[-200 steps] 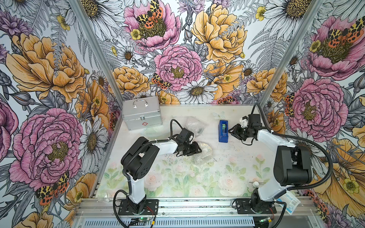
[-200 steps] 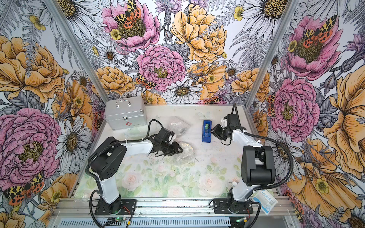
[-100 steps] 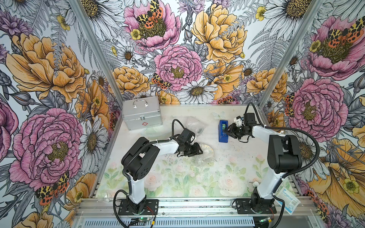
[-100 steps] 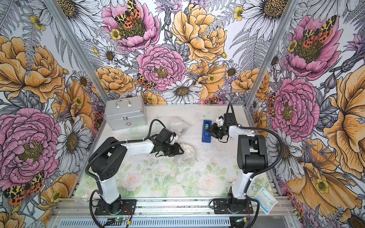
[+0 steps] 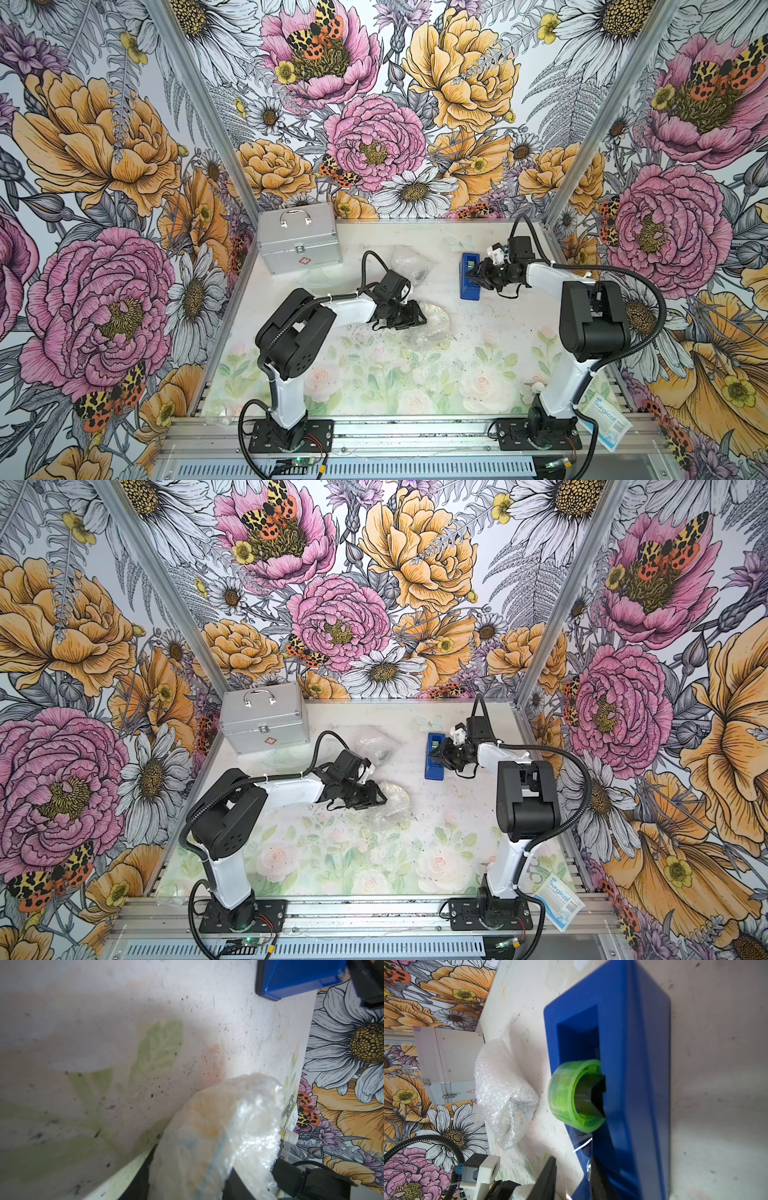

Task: Wrap bowls in bubble wrap
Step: Tear off the tape using the Tape Cutter.

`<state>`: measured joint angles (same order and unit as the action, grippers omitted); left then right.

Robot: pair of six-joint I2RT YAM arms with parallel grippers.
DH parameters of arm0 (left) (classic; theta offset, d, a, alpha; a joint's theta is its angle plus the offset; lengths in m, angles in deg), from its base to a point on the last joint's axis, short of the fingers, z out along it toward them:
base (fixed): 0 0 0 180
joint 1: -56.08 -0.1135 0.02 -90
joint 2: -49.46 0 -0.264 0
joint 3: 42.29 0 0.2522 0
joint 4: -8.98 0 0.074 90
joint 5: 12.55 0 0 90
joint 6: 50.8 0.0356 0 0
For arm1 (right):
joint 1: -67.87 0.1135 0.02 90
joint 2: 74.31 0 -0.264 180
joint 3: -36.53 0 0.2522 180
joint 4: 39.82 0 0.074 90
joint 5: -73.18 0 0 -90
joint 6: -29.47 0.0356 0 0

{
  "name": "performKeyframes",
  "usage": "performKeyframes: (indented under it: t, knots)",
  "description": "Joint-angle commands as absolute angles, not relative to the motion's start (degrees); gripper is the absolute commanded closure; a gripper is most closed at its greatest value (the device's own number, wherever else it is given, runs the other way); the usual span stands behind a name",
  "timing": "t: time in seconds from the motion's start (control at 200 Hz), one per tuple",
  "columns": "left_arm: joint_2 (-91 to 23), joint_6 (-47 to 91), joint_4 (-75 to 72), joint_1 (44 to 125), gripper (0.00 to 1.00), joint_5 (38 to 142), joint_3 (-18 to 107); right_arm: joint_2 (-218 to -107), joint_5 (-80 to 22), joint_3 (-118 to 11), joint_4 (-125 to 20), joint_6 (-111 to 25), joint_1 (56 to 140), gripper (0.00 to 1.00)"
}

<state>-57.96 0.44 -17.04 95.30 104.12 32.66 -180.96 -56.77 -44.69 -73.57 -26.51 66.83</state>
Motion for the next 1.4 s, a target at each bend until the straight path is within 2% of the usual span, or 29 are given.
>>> performKeyframes:
  t: [0.0, 0.205, 0.625, 0.976, 1.186, 1.396]
  knots:
    - [-57.48, 1.85, -17.44, 95.36, 0.6, 105.39, 32.9, -182.25, -55.88, -45.79, -73.14, -25.99, 66.77, 0.71]
    - [-57.15, 1.68, -17.25, 95.4, 0.6, 105.21, 32.49, -182.14, -55.93, -45.35, -73.01, -25.72, 65.58, 0.7]
    - [-57.09, 1.59, -17.44, 95.33, 0.61, 105.13, 32.51, -181.94, -60.63, -44.82, -68.52, -22.93, 65.24, 0.77]
    - [-56.75, 1.74, -17.7, 95.36, 0.62, 105.39, 32.37, -181.24, -57.76, -43.41, -69.29, -23.0, 65.01, 0.75]
    - [-56.38, 1.68, -17.36, 95.06, 0.62, 105.45, 31.75, -182.9, -58.7, -43.35, -69.66, -22.56, 65.14, 0.79]
    - [-56.41, 1.68, -17.33, 95.03, 0.63, 105.6, 31.76, -184.14, -57.61, -44.03, -70.94, -22.47, 65.08, 0.72]
